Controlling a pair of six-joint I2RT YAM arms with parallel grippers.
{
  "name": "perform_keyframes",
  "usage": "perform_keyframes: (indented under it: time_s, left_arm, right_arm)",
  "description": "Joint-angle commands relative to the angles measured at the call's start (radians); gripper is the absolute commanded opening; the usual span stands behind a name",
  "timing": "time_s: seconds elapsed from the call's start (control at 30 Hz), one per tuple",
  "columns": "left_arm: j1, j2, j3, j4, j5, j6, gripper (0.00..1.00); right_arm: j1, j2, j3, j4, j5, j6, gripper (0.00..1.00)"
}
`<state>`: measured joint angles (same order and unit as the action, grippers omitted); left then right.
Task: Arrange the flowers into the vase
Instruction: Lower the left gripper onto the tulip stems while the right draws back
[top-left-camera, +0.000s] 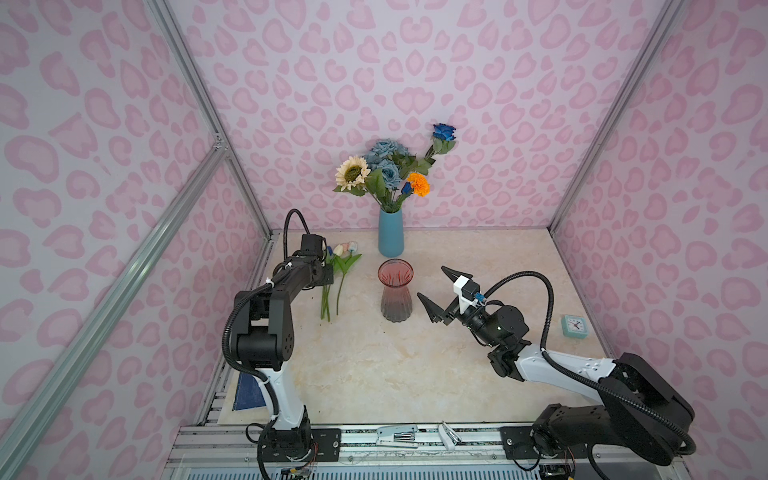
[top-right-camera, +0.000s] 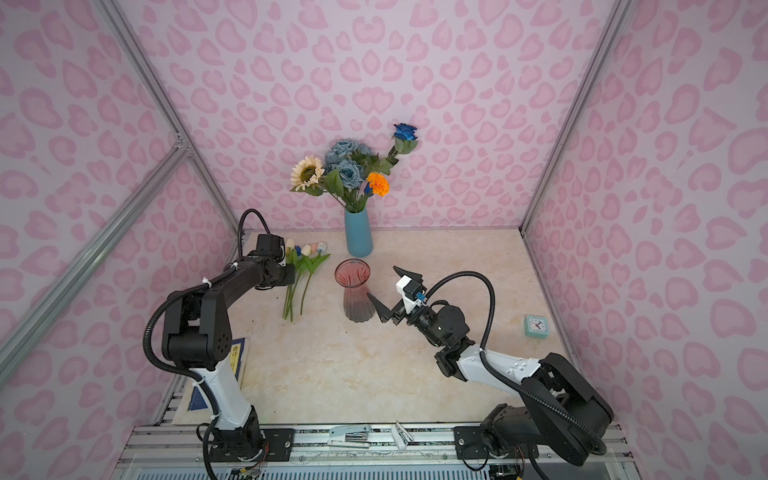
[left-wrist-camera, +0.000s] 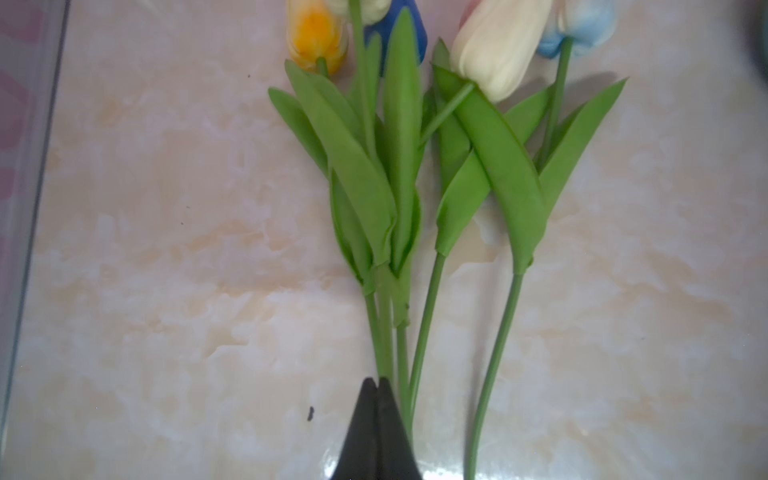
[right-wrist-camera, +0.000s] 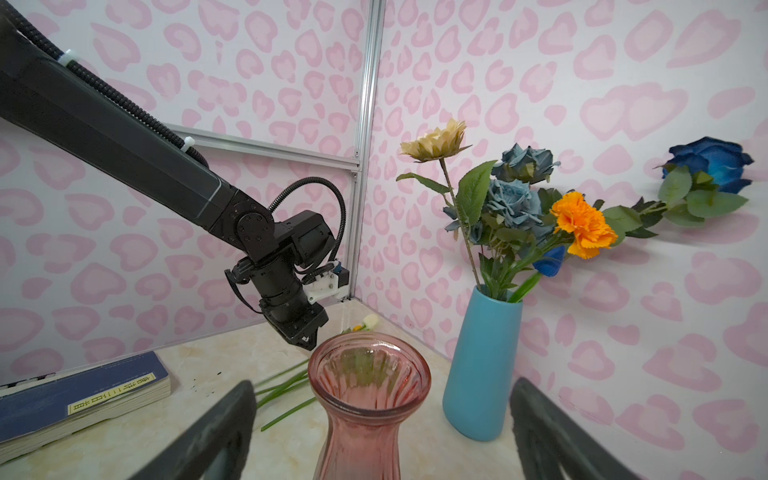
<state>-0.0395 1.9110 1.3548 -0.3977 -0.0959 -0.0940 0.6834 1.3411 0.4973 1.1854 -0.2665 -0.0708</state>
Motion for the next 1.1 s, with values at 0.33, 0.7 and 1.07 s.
perform_keyframes:
  time_s: [0.33, 0.7, 1.07]
  left_arm:
    - [0.001, 0.049, 0.033, -0.023, 0.036, -0.014, 0.18]
    - [-0.017, 0.097, 0.06, -0.034, 0.085, -0.046, 0.2]
    - [-0.036, 0.109, 0.092, -0.084, 0.062, -0.065, 0.23]
  right_arm:
    - [0.002, 0.002, 0.004, 0.025, -0.006, -0.006, 0.95]
    - [0.0, 0.023, 0.01, 0.04, -0.01, 0.001, 0.95]
    - [0.001, 0.035, 0.019, 0.046, -0.011, -0.003, 0.95]
